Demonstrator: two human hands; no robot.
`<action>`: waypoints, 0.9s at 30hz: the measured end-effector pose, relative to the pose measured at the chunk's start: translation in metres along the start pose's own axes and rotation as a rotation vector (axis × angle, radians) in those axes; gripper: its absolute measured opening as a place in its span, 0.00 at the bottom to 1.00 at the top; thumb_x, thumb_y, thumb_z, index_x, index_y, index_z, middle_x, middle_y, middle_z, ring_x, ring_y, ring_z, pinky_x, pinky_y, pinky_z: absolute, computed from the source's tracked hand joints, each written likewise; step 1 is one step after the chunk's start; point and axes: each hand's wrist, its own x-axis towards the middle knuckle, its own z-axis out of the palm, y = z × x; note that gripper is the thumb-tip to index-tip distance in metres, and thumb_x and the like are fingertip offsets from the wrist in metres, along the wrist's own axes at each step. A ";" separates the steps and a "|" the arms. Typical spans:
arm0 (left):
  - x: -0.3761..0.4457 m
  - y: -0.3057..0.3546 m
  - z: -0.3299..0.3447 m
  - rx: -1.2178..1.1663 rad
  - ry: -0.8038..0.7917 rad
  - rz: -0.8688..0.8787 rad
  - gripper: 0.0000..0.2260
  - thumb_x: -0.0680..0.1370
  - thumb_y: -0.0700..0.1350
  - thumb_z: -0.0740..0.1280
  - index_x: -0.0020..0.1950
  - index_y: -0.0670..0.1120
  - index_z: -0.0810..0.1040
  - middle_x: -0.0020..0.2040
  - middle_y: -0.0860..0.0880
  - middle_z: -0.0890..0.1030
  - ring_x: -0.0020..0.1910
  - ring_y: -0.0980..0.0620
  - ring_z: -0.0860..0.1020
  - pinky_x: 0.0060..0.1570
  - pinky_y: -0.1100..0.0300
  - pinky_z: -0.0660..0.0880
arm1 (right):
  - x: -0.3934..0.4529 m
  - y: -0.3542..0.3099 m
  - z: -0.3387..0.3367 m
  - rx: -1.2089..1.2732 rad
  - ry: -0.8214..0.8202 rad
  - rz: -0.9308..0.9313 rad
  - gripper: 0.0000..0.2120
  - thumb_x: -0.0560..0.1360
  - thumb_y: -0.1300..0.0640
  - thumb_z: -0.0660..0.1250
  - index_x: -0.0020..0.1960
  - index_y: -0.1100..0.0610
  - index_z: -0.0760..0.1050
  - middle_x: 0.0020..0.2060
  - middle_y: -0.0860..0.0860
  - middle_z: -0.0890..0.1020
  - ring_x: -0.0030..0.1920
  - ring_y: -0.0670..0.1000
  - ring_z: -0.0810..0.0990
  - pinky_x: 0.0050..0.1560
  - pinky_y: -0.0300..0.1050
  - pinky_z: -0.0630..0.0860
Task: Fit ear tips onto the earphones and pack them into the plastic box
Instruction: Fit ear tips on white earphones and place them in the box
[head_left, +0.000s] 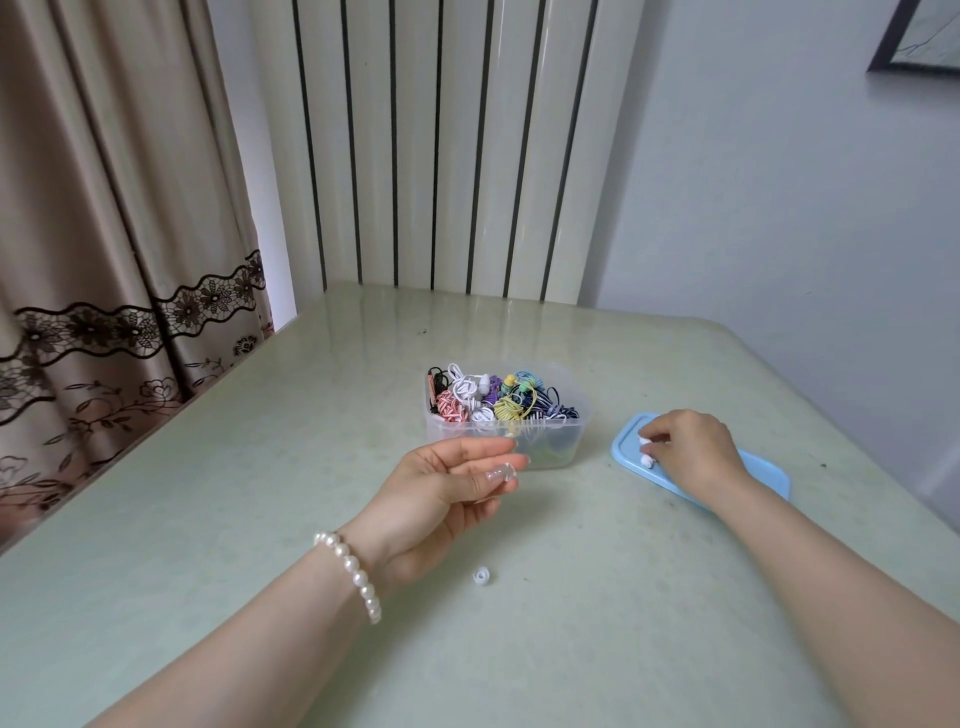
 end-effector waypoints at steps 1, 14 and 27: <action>0.000 0.000 0.000 -0.019 -0.002 -0.004 0.11 0.72 0.27 0.62 0.46 0.40 0.79 0.41 0.45 0.85 0.32 0.55 0.81 0.31 0.66 0.75 | -0.001 0.001 0.001 -0.028 0.025 -0.024 0.09 0.70 0.66 0.64 0.32 0.61 0.77 0.33 0.48 0.81 0.42 0.55 0.76 0.46 0.47 0.66; 0.007 -0.005 -0.002 -0.059 0.021 -0.015 0.08 0.72 0.27 0.62 0.44 0.36 0.79 0.39 0.44 0.84 0.32 0.56 0.80 0.32 0.67 0.77 | -0.008 0.003 -0.001 0.367 0.152 0.127 0.07 0.74 0.64 0.65 0.48 0.60 0.81 0.45 0.55 0.84 0.47 0.57 0.79 0.47 0.43 0.70; 0.018 0.016 0.024 -0.019 0.068 0.016 0.09 0.73 0.28 0.63 0.44 0.39 0.80 0.35 0.47 0.82 0.32 0.56 0.81 0.34 0.67 0.77 | -0.024 -0.051 -0.072 1.232 -0.045 0.119 0.09 0.68 0.70 0.69 0.43 0.57 0.80 0.30 0.48 0.84 0.35 0.46 0.81 0.45 0.37 0.77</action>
